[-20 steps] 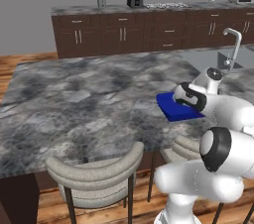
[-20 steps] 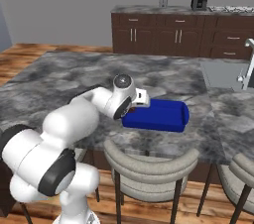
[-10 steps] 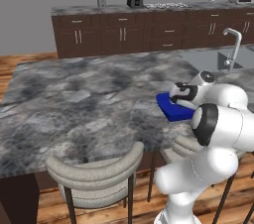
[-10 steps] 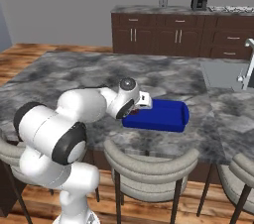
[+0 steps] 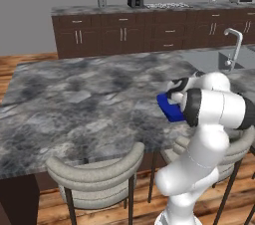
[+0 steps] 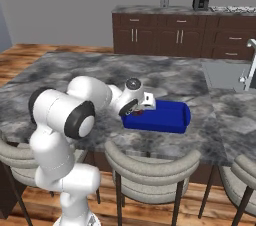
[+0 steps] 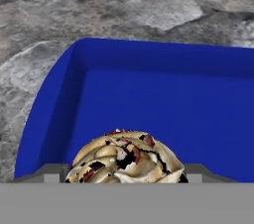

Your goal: Take the donut and cupcake from the fridge and place them on the empty tray on the dining counter.

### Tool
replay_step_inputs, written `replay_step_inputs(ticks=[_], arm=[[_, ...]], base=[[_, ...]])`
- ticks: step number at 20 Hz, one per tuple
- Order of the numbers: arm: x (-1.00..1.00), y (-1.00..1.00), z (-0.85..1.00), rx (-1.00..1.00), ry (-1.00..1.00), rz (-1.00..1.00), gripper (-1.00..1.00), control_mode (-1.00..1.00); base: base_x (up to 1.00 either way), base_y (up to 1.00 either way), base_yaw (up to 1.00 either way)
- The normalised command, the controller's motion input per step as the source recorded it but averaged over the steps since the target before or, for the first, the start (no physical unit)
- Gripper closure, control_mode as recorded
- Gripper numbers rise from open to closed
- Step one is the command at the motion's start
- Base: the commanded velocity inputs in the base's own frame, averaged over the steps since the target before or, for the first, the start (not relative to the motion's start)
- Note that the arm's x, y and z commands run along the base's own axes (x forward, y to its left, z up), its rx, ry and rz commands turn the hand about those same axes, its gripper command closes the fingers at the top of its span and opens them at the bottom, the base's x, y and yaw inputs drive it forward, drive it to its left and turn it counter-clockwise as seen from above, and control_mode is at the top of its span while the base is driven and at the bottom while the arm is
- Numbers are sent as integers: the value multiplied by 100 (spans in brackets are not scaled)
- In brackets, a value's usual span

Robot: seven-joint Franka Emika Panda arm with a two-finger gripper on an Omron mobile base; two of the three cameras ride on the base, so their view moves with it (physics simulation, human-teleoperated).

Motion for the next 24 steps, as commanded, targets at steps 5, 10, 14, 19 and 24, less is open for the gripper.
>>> replay_step_inputs(ticks=[5,10,14,19,24], arm=[[34,-14,-29,0,0,2,100,-100],[33,-5,-36,0,0,2,100,-100],[33,-7,-32,0,0,2,100,-100],[34,-8,-32,0,0,2,100,-100],[38,-4,-33,0,0,2,100,-100]], base=[[0,0,0],[0,0,0],[0,0,0],[0,0,0],[0,0,0]])
